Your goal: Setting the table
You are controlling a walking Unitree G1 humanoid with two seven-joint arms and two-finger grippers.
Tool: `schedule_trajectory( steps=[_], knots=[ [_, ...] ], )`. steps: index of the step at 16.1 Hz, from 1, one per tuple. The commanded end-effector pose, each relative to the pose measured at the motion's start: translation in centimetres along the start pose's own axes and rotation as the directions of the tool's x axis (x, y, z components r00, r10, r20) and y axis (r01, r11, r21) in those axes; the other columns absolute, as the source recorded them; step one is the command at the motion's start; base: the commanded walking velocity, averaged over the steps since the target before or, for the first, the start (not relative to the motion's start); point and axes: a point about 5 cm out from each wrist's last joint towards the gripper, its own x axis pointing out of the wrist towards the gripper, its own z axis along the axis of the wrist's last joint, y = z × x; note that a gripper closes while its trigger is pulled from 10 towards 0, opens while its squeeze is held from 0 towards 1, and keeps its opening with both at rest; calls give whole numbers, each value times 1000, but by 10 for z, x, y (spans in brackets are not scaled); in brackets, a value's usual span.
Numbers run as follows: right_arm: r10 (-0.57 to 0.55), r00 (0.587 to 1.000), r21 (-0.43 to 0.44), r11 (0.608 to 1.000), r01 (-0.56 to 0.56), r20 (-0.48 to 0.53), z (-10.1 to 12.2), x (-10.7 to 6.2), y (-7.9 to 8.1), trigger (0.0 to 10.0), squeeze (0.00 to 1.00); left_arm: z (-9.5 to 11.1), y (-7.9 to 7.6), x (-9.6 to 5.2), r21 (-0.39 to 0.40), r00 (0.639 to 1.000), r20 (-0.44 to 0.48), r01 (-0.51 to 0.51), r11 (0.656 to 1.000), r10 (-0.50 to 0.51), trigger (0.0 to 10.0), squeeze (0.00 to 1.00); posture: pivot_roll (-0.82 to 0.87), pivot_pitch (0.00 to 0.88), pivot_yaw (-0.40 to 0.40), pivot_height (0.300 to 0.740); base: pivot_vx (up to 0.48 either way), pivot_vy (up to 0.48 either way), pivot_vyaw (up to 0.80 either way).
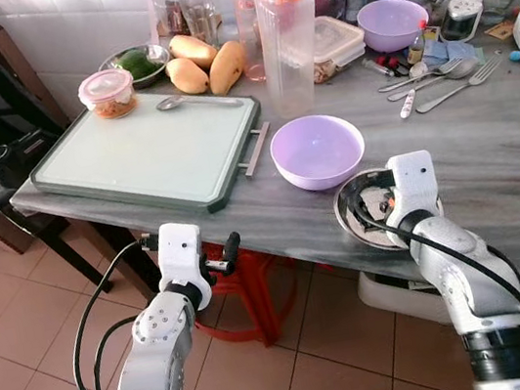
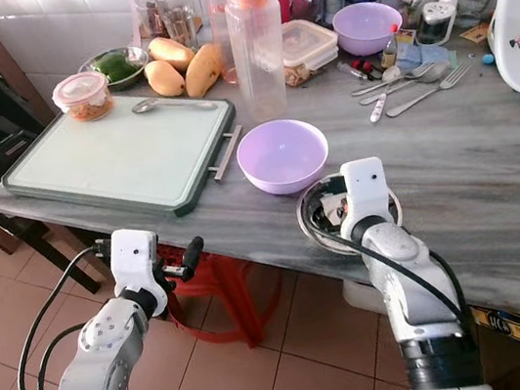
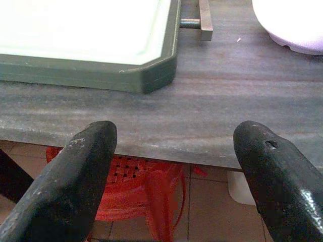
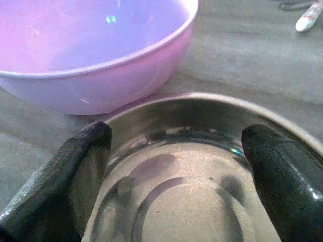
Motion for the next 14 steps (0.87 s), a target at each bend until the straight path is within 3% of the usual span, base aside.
schedule_trajectory(
  steps=[1,7,9,10,12,14],
  knots=[
    [22,999,-28,999,-21,42,8,-9,4,10000,0,4,2,0,13,1000,17,2,1000,-2,10000,0,-43,14,59,740,0,0,0],
    [63,985,-65,996,-53,161,25,-29,18,10000,0,11,8,-3,-1,999,45,-30,1000,30,10000,0,-61,0,66,740,0,0,0],
    [103,965,-105,991,-79,240,32,-41,25,10000,0,18,12,-7,4,993,98,-71,997,71,10000,0,-51,0,65,740,0,0,0],
    [103,955,-141,988,-65,280,32,-55,27,10000,0,22,14,-7,-36,990,109,-87,996,91,10000,0,-48,0,65,740,0,0,0],
    [85,943,-186,982,-25,322,30,-68,25,10000,0,24,15,-7,-29,987,128,-93,995,96,10000,0,-50,0,72,740,0,0,0],
    [44,941,-187,982,21,337,28,-70,20,10000,0,25,12,-6,-34,987,138,-81,996,85,10000,0,-52,0,83,740,0,0,0]
  ],
)
